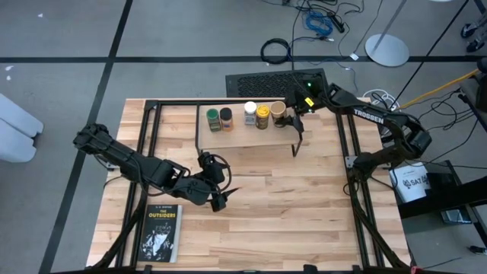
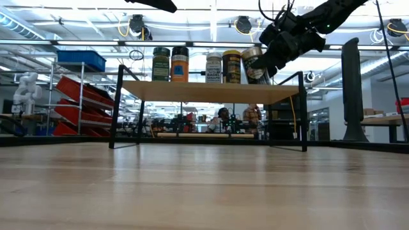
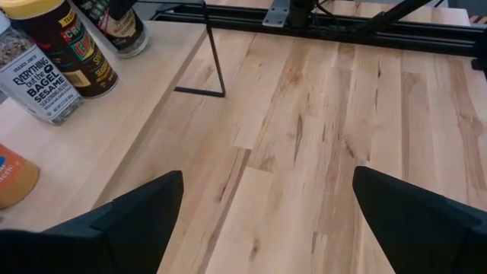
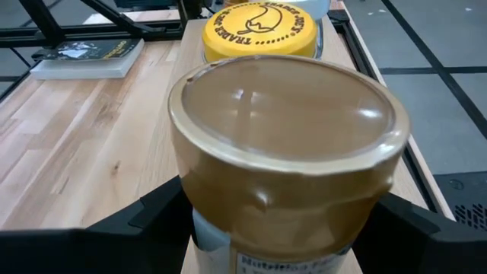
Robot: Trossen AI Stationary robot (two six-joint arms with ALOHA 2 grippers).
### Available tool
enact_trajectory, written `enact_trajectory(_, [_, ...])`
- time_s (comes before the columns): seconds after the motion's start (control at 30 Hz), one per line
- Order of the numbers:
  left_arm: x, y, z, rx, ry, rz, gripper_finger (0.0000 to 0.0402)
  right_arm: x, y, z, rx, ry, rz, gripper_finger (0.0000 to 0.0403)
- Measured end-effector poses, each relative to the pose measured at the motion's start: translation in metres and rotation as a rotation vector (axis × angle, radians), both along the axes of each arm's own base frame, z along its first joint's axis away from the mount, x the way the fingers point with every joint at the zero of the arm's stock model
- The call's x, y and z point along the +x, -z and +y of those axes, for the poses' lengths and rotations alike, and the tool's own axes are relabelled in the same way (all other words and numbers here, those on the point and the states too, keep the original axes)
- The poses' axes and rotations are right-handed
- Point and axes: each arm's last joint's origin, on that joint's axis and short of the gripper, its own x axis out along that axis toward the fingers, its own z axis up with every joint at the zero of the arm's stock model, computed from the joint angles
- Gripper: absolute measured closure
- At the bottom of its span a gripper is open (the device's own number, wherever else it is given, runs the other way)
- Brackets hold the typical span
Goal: Shelf spices
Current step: Put the brown seasoning bottle on the shelf, then return to Home Position
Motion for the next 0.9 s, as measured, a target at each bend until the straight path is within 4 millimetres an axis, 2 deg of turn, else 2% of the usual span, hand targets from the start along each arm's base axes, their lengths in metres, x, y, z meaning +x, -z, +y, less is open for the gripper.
enact_trajectory(0.2, [0.000, 0.000, 0.000, 0.001, 0.000, 0.002, 0.0008, 0.000, 0.000, 0.000, -0.002, -0.001, 0.002, 0.0121])
enact_trajectory(0.47, [0.000, 0.000, 0.000, 0.001, 0.000, 0.002, 0.0008, 0.000, 0.001, 0.000, 0.008, 0.010, 0.010, 0.0078])
enact_trajectory(0.6, [0.000, 0.000, 0.000, 0.001, 0.000, 0.002, 0.0008, 0.000, 0.001, -0.001, 0.006, 0.011, 0.005, 0.0070])
enact_trajectory(0.9, [0.000, 0.000, 0.000, 0.001, -0.001, 0.002, 0.0008, -0.001, -0.013, 0.001, -0.020, 0.028, -0.049, 0.0069])
